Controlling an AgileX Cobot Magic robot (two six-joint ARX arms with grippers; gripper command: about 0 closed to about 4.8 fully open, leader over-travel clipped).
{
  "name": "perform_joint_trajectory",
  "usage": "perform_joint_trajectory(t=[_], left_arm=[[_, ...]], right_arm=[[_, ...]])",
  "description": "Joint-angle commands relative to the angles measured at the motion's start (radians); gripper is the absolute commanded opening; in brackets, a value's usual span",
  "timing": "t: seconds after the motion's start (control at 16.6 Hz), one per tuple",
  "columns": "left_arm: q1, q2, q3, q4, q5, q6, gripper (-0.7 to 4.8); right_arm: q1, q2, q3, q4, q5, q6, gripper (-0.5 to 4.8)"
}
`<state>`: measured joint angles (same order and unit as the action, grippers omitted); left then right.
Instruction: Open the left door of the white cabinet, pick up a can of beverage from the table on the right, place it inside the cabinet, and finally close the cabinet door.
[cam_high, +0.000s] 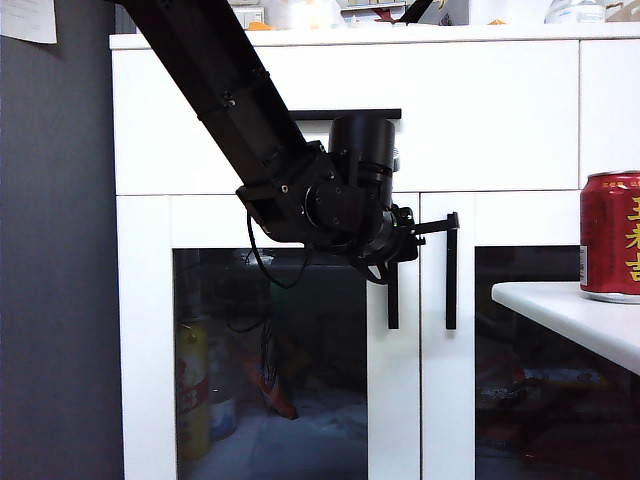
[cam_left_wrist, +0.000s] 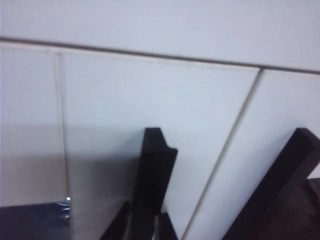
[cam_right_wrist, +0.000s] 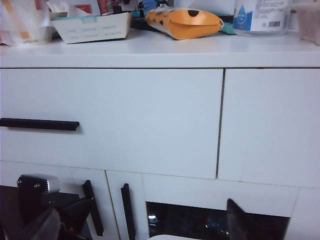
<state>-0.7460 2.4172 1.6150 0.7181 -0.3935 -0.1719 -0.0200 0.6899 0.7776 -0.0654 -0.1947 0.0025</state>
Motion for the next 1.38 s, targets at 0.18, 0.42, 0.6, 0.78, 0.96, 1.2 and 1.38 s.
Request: perform_joint_trajectory(t=[0.18, 0.42, 0.6, 0.78, 0.96, 1.2, 1.38], left_arm=[[-0.011, -0.003, 0.007, 0.021, 0.058, -0.023, -0.06], [-0.011, -0.004, 0.007, 0.021, 0.058, -0.022, -0.06], [-0.011, -0.003, 0.007, 0.021, 0.058, -0.023, -0.06], [-0.011, -0.003, 0.007, 0.021, 0.058, -0.023, -0.06], [-0.013, -0.004, 0.007, 0.021, 0.058, -0.022, -0.06], [-0.036, -0.003, 0.006, 0.025, 0.057, -0.022, -0.06], [-0.05, -0.006, -0.007, 0.069, 0.058, -0.023, -0.06]], right_arm=[[-0.001, -0.003, 0.006, 0.06, 0.002, -0.003, 4.31], [-0.001, -0.003, 0.006, 0.078, 0.002, -0.003, 4.31], [0.001, -0.003, 0.006, 0.079, 0.002, -0.003, 4.31], [0.001, -0.005, 0.006, 0.054, 0.002, -0.003, 4.31], [0.002, -0.006, 0.006, 0.0, -0.017, -0.003, 4.31], [0.002, -0.006, 0.005, -0.02, -0.017, -0.003, 4.31], [0.002, -0.006, 0.005, -0.02, -0.017, -0.003, 4.31]])
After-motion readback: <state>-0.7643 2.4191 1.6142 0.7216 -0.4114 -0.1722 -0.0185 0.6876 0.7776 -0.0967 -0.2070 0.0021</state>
